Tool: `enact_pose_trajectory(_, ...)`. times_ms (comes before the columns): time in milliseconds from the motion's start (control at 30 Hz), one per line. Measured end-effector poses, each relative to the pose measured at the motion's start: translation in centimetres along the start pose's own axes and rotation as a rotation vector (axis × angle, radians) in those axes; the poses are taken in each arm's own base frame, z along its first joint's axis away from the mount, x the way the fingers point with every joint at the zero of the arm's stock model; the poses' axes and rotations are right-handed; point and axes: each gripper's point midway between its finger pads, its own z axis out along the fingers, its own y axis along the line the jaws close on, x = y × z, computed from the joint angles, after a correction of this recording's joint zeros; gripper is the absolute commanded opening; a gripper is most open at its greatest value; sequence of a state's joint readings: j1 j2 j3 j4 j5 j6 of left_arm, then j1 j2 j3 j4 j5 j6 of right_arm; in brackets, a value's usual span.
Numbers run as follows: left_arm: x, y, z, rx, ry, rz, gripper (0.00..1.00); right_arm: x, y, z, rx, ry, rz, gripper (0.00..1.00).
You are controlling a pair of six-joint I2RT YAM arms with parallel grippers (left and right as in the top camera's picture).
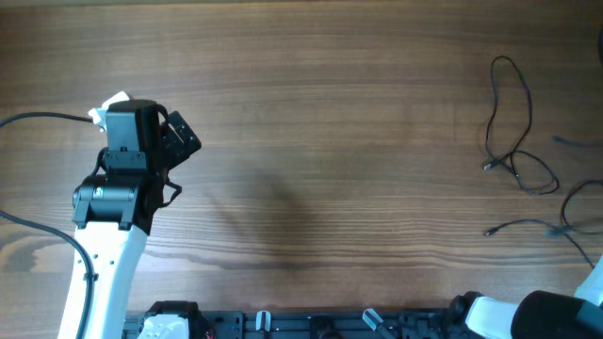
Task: Untangle cables
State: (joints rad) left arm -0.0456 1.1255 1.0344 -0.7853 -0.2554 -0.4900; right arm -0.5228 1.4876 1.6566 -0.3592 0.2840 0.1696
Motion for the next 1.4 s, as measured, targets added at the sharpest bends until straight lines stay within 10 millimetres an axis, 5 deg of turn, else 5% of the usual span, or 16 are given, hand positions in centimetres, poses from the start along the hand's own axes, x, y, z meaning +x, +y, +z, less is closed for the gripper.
enact_pose_trajectory(433, 0.0, 0.0, 0.0, 0.0, 0.0, 0.0, 1.0, -0.9, 1.0, 0.1, -0.051, -0.034, 0.013, 0.04)
enact_pose_trajectory(733, 0.0, 0.0, 0.0, 0.0, 0.0, 0.0, 1.0, 7.2, 1.1, 5.1, -0.018, 0.185, -0.046, 0.04)
enact_pose_trajectory(1033, 0.0, 0.0, 0.0, 0.0, 0.0, 0.0, 1.0, 7.6, 1.2, 5.7, -0.015, 0.187, -0.047, 0.04)
enact_pose_trajectory(1200, 0.0, 0.0, 0.0, 0.0, 0.0, 0.0, 1.0, 7.9, -0.4, 6.2, 0.026, 0.196, -0.029, 0.04)
enact_pose_trajectory(1367, 0.0, 0.0, 0.0, 0.0, 0.0, 0.0, 1.0, 11.5, -3.2, 7.9, 0.099, 0.301, -0.027, 0.04)
enact_pose_trajectory(1400, 0.0, 0.0, 0.0, 0.0, 0.0, 0.0, 1.0, 12.6, -3.5, 8.2, 0.109, 0.335, -0.032, 0.13)
